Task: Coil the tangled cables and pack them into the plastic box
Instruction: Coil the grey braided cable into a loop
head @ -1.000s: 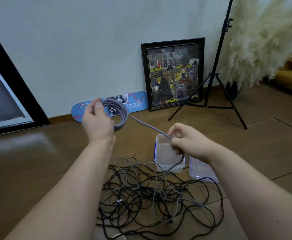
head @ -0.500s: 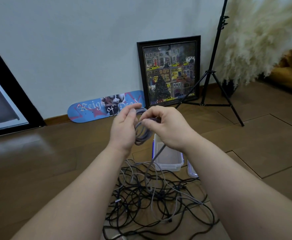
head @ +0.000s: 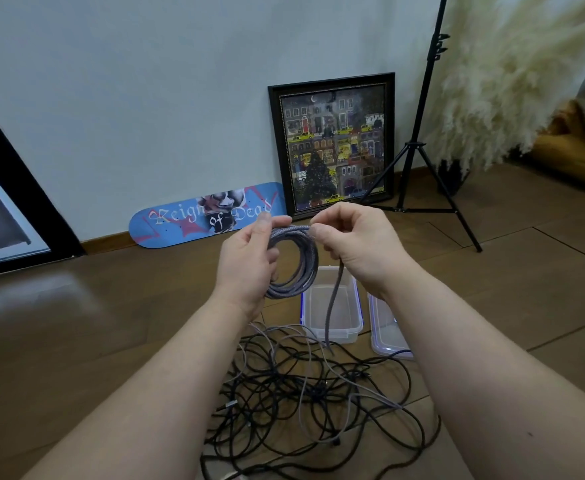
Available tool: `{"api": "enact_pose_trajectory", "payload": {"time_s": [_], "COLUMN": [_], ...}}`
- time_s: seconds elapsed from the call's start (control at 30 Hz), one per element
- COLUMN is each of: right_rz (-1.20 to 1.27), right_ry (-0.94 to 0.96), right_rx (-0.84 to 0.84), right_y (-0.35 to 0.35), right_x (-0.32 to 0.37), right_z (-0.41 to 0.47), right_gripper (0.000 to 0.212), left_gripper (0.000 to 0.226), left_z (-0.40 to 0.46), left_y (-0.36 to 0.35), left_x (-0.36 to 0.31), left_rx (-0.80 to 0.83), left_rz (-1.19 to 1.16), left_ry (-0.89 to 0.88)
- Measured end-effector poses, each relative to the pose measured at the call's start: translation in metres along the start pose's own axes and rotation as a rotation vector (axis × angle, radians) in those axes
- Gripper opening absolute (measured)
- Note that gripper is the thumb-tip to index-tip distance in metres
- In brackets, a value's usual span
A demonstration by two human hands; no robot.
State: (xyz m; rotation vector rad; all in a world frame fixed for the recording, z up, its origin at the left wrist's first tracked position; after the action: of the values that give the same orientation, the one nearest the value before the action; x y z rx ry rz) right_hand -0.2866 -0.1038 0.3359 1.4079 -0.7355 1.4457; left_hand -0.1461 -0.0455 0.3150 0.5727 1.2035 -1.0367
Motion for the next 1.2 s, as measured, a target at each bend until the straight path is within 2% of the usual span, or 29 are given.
{"api": "enact_pose_trajectory", "payload": {"time_s": [0.13, 0.27, 0.43, 0.53, 0.63, 0.7, 0.8, 1.07, 1.13, 1.2], "right_rz": [0.035, 0.004, -0.009, -0.098, -0.206, -0.184, -0.066, -0.097, -0.100, -0.203], "right_ry": [0.014, 0.038, 0.022, 0.122, 0.237, 0.261, 0.185, 0.214, 0.202, 0.240], "right_rx": [-0.140, -0.197, -0.195, -0.178, -0.147, -0.148, -0.167, -0.447, -0.425, -0.312], "right_y": [-0.003, -0.005, -0.013, -0.023, -0.029, -0.029, -0.032, -0.034, -0.033, -0.030], "right_x": [-0.005, -0.006, -0.011, -0.012, -0.011, -0.012, -0.016, -0.018, -0.019, -0.018], "right_z": [0.005, 0.006, 0.004, -0.004, -0.012, -0.011, -0.010, -0.007, -0.005, -0.005], "right_gripper": [0.009, 0.012, 0.013, 0.010, 0.035, 0.039, 0.035, 0.027, 0.031, 0.040], "left_gripper": [0.027, 0.025, 0.026, 0.026, 0.026, 0.026, 0.025, 0.024, 0.025, 0.024], "left_z": [-0.004, -0.003, -0.004, -0.002, -0.001, -0.003, -0.006, -0.012, -0.010, -0.007], "left_y": [-0.006, -0.006, -0.007, -0.009, -0.012, -0.014, -0.017, -0.025, -0.024, -0.021], "left_x": [-0.003, -0.004, -0.005, -0.008, -0.011, -0.014, -0.014, -0.010, -0.009, -0.008], "left_rx": [0.093, 0.120, 0.047, -0.034, -0.078, -0.083, -0.086, -0.026, -0.011, -0.029], "left_rz": [-0.078, -0.071, -0.071, -0.130, -0.205, -0.234, -0.243, -0.118, -0.063, -0.027], "left_ry": [-0.001, -0.014, -0.033, -0.034, -0.030, -0.024, -0.027, -0.100, -0.111, -0.119]}}
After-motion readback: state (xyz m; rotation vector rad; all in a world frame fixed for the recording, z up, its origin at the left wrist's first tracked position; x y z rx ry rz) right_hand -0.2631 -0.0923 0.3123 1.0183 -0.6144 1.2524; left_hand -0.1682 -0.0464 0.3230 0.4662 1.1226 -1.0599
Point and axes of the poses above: each hand's wrist, its own z-axis towards the middle knuckle, its own y-axis out of the back of the hand, x = y × z, the point moved 2 cm from there along z, towards the middle knuckle, and after that the axes turned 9 degrees about -y, right-handed, at the moved point
